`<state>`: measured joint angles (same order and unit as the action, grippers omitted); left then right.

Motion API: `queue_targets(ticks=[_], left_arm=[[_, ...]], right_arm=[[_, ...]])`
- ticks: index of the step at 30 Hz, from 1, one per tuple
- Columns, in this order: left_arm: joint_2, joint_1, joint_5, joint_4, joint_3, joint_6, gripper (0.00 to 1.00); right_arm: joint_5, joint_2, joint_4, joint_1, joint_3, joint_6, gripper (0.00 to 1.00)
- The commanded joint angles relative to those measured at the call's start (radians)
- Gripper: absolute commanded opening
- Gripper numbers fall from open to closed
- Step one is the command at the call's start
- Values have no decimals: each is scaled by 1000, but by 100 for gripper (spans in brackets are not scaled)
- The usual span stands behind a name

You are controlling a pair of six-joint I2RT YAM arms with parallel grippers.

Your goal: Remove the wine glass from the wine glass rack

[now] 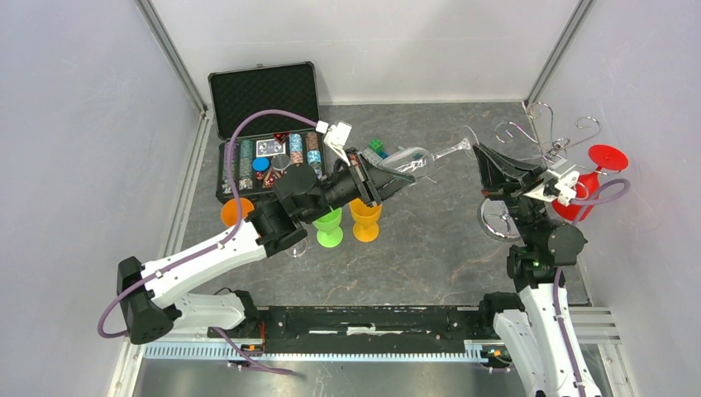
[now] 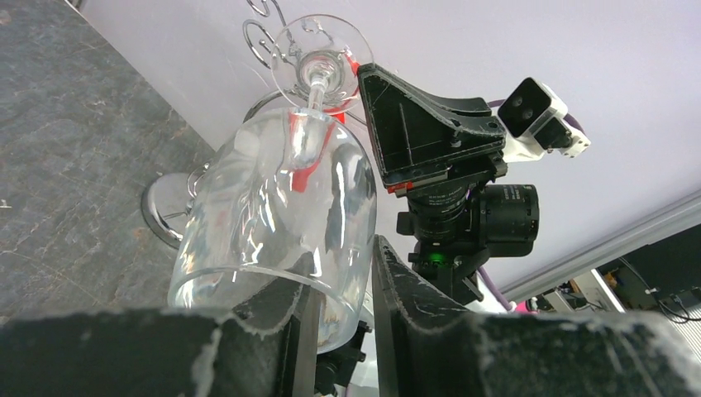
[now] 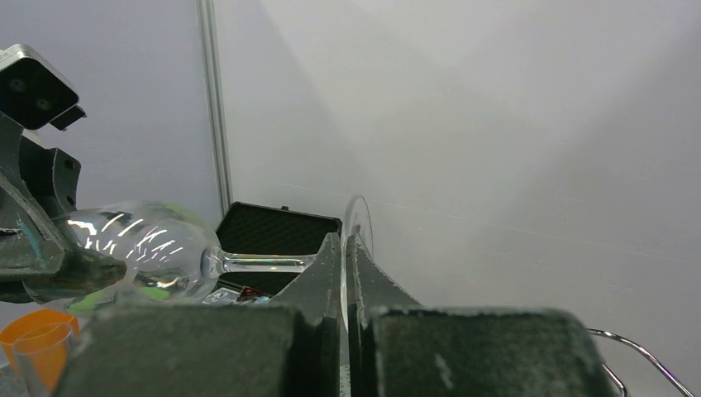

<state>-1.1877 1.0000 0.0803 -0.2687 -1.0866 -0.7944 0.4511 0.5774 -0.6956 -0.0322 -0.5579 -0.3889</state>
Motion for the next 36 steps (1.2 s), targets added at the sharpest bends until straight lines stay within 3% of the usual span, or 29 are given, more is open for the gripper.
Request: queue_targets(ticks=[1,6,14,22,27,33,36], left_arm=[[18,-6,-77,-7,-39,53,2],[50,-6,-119,69,-61,134,2],[-19,-6,-46,464,-267,351,2],[-188,-2,-75,715,-438,420,2],[-243,3,-179,795,-438,469,3],[-255,3,-119,706,-382,442,32],[-270,3,-107,697,-358,449,36]], right_arm=[[-5,-5,-18,-8,-23,8,1],[-8,-9,28,-8,-43,44,36],[26,-37,98,-9,-83,178,64],[0,-54,161,-8,-116,223,66],[-2,-18,402,-9,-219,273,64],[80,35,541,-9,-281,183,63],[85,67,666,-9,-333,200,63]])
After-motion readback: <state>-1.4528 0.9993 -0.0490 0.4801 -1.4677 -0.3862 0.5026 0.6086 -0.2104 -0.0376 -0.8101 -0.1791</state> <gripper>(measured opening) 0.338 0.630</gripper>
